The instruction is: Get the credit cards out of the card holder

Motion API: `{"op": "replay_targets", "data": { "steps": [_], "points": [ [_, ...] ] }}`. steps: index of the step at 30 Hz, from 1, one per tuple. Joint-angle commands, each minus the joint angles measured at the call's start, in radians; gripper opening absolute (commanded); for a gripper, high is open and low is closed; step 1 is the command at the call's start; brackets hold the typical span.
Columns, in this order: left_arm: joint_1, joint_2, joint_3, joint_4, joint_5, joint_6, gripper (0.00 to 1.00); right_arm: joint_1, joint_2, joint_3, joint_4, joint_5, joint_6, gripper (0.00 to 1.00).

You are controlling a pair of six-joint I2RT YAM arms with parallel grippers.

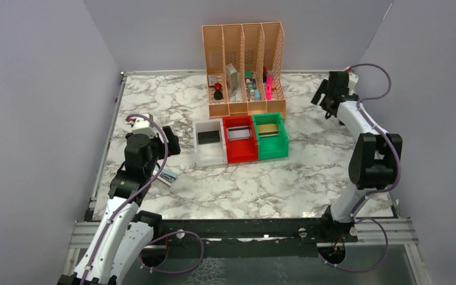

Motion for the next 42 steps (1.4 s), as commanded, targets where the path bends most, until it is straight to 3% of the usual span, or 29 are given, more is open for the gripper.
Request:
{"op": "replay_targets", "data": {
  "steps": [1,22,30,36,42],
  "points": [
    [0.008,0.006,-0.008,0.01,0.005,0.007,0.97,-0.089,0.1,0.112,-0.036,0.076,0.038,0.99],
    [0.051,0.03,-0.01,0.025,0.068,-0.002,0.97,-0.24,0.584,0.629,-0.146,0.012,-0.03,0.97],
    [0.07,0.037,-0.015,0.031,0.092,-0.009,0.97,-0.24,0.659,0.541,-0.152,-0.12,0.01,0.88],
    [0.076,0.035,-0.018,0.033,0.096,-0.012,0.97,-0.24,0.58,0.345,-0.053,-0.281,0.035,0.78],
    [0.079,0.035,-0.02,0.037,0.102,-0.014,0.96,-0.24,0.434,0.135,0.0,-0.31,0.02,0.77]
  ]
}}
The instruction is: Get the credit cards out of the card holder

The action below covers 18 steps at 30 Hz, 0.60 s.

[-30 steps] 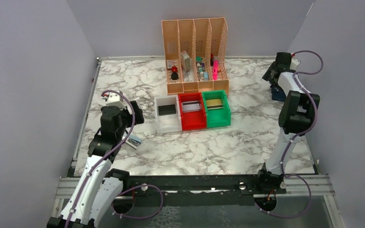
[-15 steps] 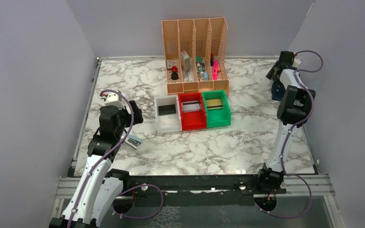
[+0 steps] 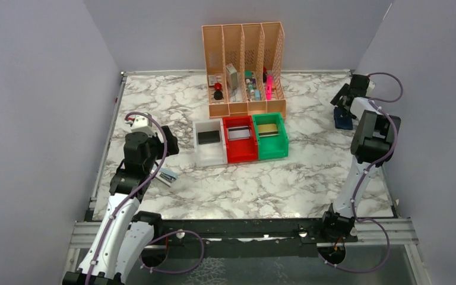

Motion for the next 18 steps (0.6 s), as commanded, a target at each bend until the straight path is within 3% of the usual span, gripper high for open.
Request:
{"op": "replay_targets", "data": {
  "steps": [1,5,10,14,18],
  "points": [
    [0.011,-0.003,-0.009,0.033,0.031,-0.009,0.96,0.018,-0.06,-0.216,-0.103,-0.166,0.031,0.77],
    [0.013,-0.009,-0.012,0.033,0.031,-0.012,0.96,0.019,-0.167,-0.346,-0.111,-0.179,0.025,0.74],
    [0.032,-0.012,-0.014,0.033,0.018,-0.009,0.96,0.037,-0.471,-0.593,-0.031,-0.249,0.02,0.74],
    [0.035,-0.005,-0.014,0.034,0.034,-0.012,0.96,0.038,-0.621,-0.563,-0.084,-0.162,-0.027,0.78],
    [0.043,-0.006,-0.012,0.033,0.041,-0.013,0.96,0.038,-0.622,-0.513,-0.12,-0.097,-0.062,0.79]
  ]
}}
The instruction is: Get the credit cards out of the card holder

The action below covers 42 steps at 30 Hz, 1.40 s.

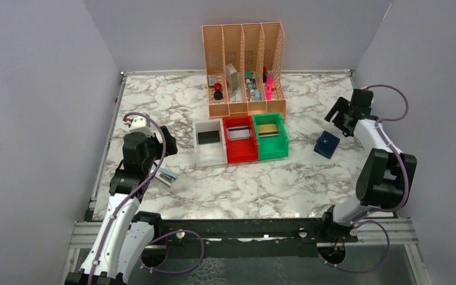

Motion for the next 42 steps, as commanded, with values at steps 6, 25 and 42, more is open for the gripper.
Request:
{"op": "replay_targets", "data": {
  "steps": [6,25,42],
  "points": [
    [0.019,0.0,-0.003,0.034,0.036,-0.01,0.96,-0.001,0.133,0.064,-0.055,-0.034,-0.04,0.78],
    [0.024,0.014,-0.016,0.045,0.079,-0.028,0.94,0.145,-0.133,-0.262,-0.119,0.081,0.044,0.71],
    [0.024,0.006,-0.037,0.084,0.171,-0.053,0.92,0.373,-0.455,-0.398,-0.245,0.017,0.244,0.68]
  ]
}}
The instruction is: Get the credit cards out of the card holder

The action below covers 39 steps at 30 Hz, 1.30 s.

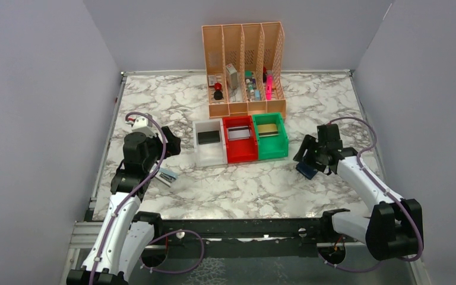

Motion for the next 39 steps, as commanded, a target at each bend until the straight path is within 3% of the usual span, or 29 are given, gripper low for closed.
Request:
{"op": "replay_targets", "data": {
  "steps": [1,7,11,17,25,37,39],
  "points": [
    [0.005,-0.006,-0.015,0.038,0.045,-0.013,0.92,0.041,-0.024,-0.006,-0.059,0.106,0.088,0.69],
    [0.005,0.0,-0.015,0.041,0.074,-0.019,0.92,0.041,0.014,0.067,-0.08,0.331,0.101,0.74],
    [0.005,0.002,-0.016,0.052,0.099,-0.024,0.92,0.041,0.093,0.104,-0.154,0.404,0.172,0.77],
    [0.005,-0.001,-0.021,0.07,0.135,-0.032,0.92,0.055,0.166,0.062,-0.116,0.29,0.198,0.73],
    [0.003,-0.005,-0.027,0.083,0.184,-0.037,0.92,0.167,0.062,-0.105,-0.041,0.14,0.278,0.59],
    [0.004,-0.002,-0.024,0.078,0.179,-0.037,0.91,0.4,0.111,-0.136,-0.072,0.184,0.373,0.59],
    [0.004,-0.002,-0.024,0.078,0.183,-0.035,0.91,0.439,0.13,-0.135,-0.085,0.204,0.395,0.53]
  ]
}}
